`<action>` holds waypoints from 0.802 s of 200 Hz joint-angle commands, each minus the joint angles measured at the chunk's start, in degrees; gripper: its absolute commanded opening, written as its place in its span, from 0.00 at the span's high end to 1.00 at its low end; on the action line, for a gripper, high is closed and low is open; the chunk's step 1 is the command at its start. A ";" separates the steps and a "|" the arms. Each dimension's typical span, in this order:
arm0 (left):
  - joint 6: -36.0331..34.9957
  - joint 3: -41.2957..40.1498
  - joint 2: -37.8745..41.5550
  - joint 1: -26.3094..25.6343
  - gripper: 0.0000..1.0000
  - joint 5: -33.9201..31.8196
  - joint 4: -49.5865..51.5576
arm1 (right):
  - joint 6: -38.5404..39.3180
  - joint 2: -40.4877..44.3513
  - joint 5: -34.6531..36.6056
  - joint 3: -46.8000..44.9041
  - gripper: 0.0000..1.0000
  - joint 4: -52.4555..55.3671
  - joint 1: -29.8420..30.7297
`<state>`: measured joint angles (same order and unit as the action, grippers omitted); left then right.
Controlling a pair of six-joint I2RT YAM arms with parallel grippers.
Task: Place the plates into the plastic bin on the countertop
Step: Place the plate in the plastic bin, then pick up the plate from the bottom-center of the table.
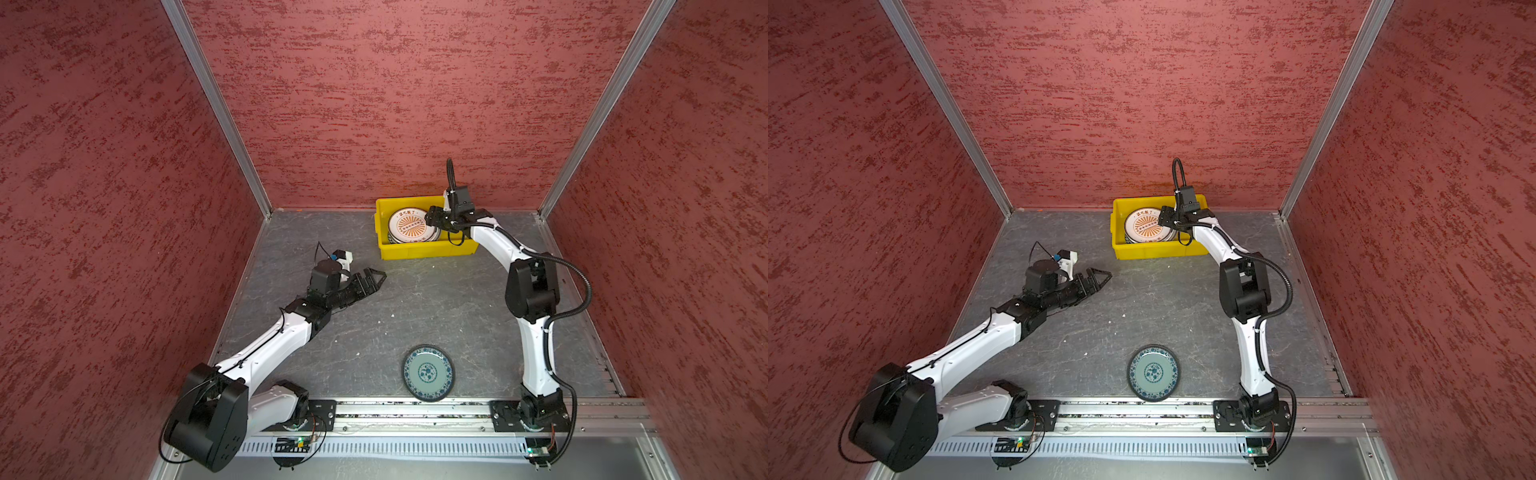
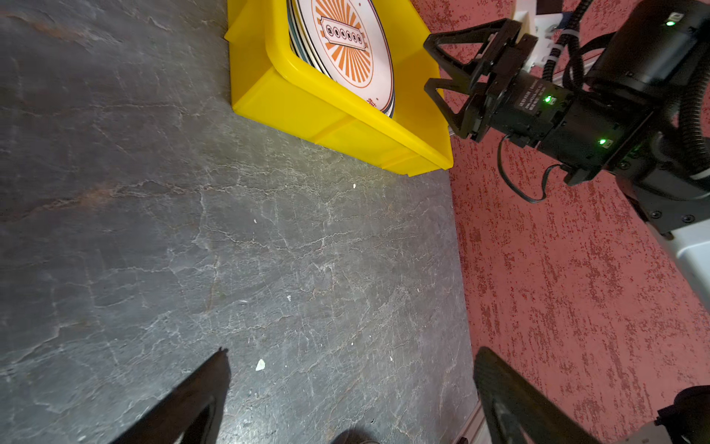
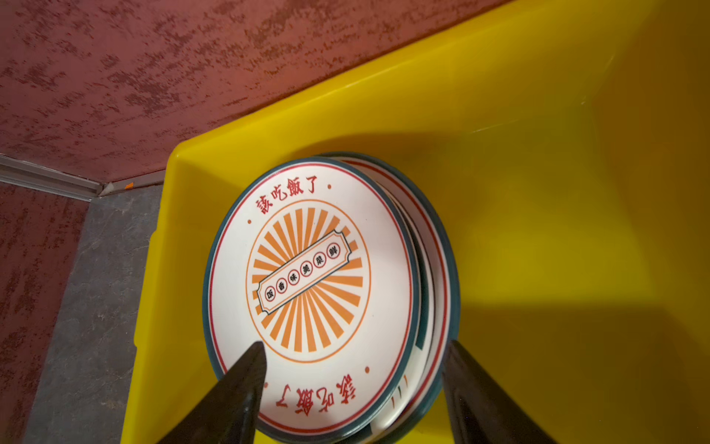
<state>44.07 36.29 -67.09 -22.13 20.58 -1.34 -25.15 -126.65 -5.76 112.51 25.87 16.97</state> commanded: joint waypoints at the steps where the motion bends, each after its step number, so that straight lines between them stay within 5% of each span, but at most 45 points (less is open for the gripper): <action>1: -0.95 -0.96 0.29 0.25 0.01 -0.63 -0.30 | 2.16 5.97 3.16 -2.84 0.25 0.40 -0.01; 45: -2.54 -1.30 1.23 -0.18 0.01 -1.31 2.19 | 1.74 21.16 0.66 -19.61 0.24 -4.16 -0.01; 99: -3.64 -4.43 1.05 -1.38 0.01 -1.86 2.40 | -2.39 49.28 -10.77 -54.11 0.21 -10.58 0.00; 160: -0.66 -6.61 -5.91 -3.13 0.01 -0.08 -7.24 | -12.50 65.77 -22.45 -79.02 0.20 -12.88 -0.05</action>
<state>41.89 31.22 -70.43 -24.60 19.68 -2.15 -32.16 -65.87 -21.56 40.21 16.14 16.95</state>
